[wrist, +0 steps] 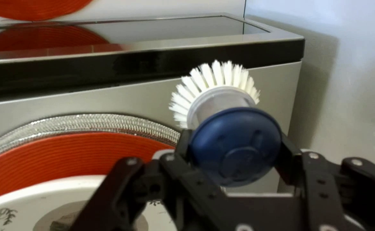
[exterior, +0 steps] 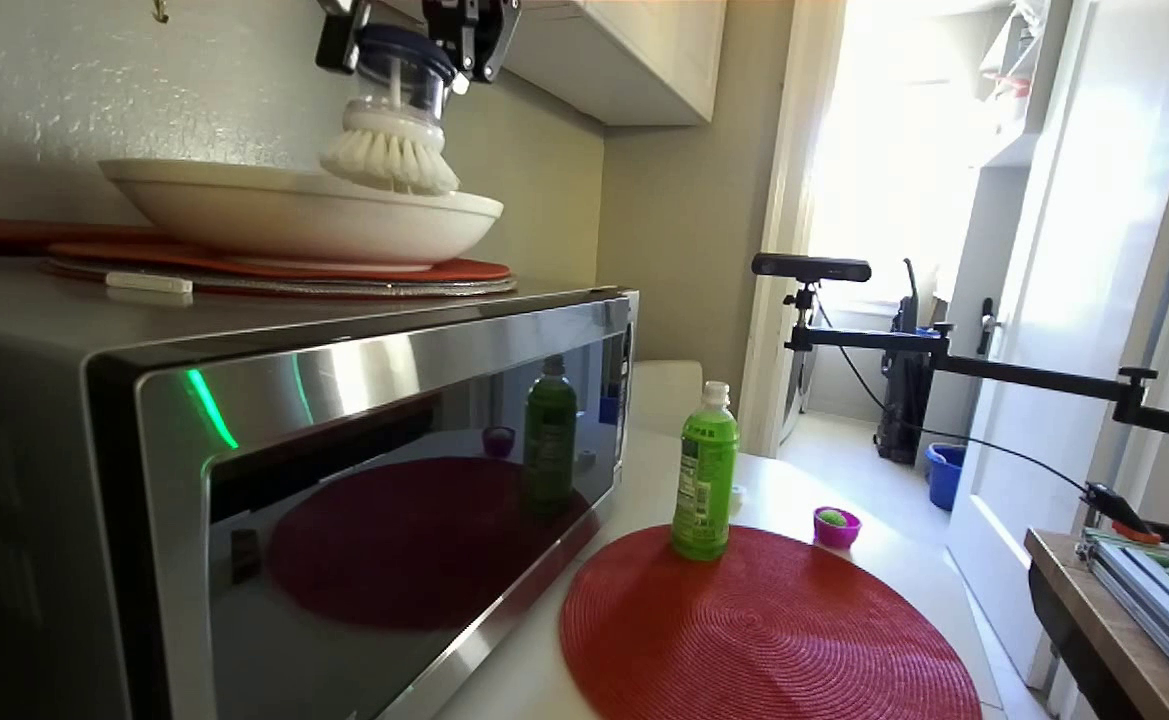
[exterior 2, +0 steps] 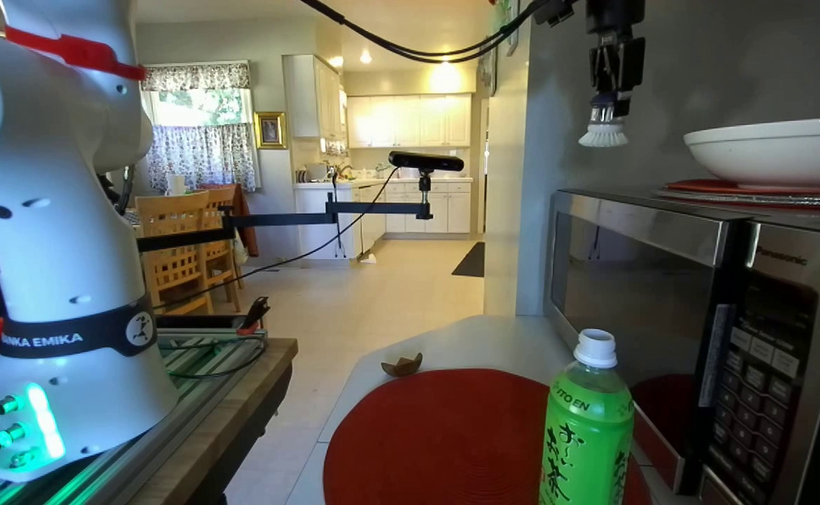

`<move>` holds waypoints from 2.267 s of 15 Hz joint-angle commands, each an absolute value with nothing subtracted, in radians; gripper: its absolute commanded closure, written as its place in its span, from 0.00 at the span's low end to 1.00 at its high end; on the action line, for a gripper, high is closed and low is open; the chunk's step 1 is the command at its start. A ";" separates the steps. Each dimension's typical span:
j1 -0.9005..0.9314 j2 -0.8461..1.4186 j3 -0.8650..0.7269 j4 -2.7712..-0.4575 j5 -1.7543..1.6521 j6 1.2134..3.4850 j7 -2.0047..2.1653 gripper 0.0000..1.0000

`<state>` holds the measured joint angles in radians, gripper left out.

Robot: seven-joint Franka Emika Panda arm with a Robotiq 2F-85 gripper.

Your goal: Put the brush in the white bowl

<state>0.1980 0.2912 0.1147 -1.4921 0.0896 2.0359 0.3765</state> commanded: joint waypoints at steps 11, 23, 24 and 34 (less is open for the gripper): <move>0.210 0.376 0.050 -1.333 -0.108 2.062 0.427 0.63; 0.207 0.453 -0.017 -1.294 -0.139 2.229 0.516 0.63; 0.209 0.459 -0.025 -1.295 -0.144 2.245 0.524 0.63; 0.210 0.528 -0.080 -1.321 -0.140 2.404 0.542 0.63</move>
